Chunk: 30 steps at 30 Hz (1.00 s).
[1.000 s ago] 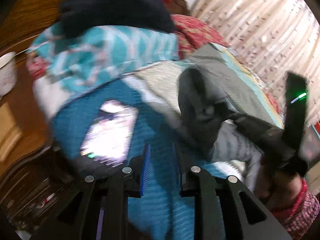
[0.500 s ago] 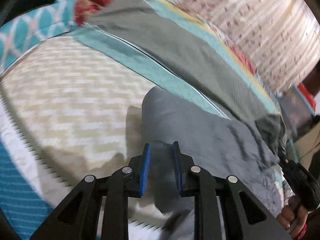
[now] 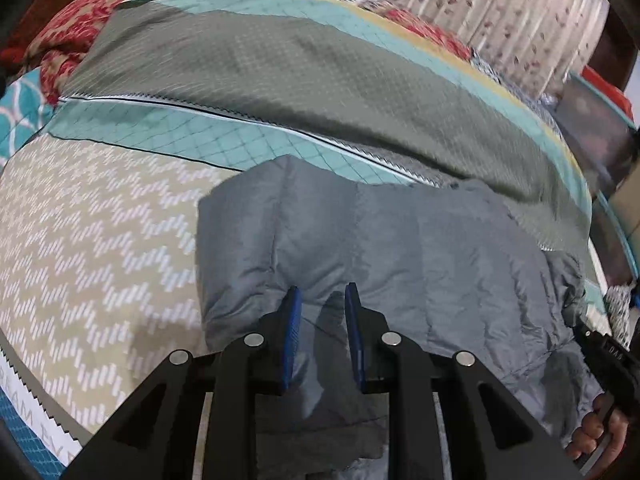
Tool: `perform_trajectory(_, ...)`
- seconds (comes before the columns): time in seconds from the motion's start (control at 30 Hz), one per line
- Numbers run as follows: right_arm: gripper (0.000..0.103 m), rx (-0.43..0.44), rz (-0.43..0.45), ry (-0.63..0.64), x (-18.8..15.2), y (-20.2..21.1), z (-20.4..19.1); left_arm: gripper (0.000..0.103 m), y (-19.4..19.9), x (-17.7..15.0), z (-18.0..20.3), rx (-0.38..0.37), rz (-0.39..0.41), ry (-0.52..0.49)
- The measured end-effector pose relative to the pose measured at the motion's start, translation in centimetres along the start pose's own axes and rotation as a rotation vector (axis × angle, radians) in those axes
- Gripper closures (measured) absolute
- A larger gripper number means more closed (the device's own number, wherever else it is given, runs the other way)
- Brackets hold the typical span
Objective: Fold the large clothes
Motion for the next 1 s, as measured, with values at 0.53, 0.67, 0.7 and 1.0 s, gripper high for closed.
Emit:
perform_trajectory(0.53, 0.042, 0.040, 0.161, -0.117, -1.8, 7.3, 3.3, 0.060, 1.5, 1.1, -1.2, -0.065, 0.043, 0.046)
perform_trajectory(0.67, 0.042, 0.024, 0.176, -0.047, -0.6, 8.0, 2.0, 0.060, 1.6, 2.0, -3.3, -0.079, 0.042, 0.119)
perform_trajectory(0.7, 0.042, 0.019, 0.154, -0.003, -0.5, 7.5, 1.0, 0.060, 1.5, 2.1, -3.7, -0.079, 0.042, 0.133)
perform_trajectory(1.0, 0.059, -0.033, -0.026, 0.242, -1.9, 0.6, -4.6, 0.060, -0.6, 1.3, -6.0, -0.011, 0.018, 0.134)
Point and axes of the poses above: each gripper's, at about its wrist camera, not at the fingertips, and y roughly against the way its jaws point, z to its right, x to its top, the point moved 8 cm from there along -y, roughly the way its jaws point, and after that the axes turned 7 degrees about y, right-handed, at the moved point
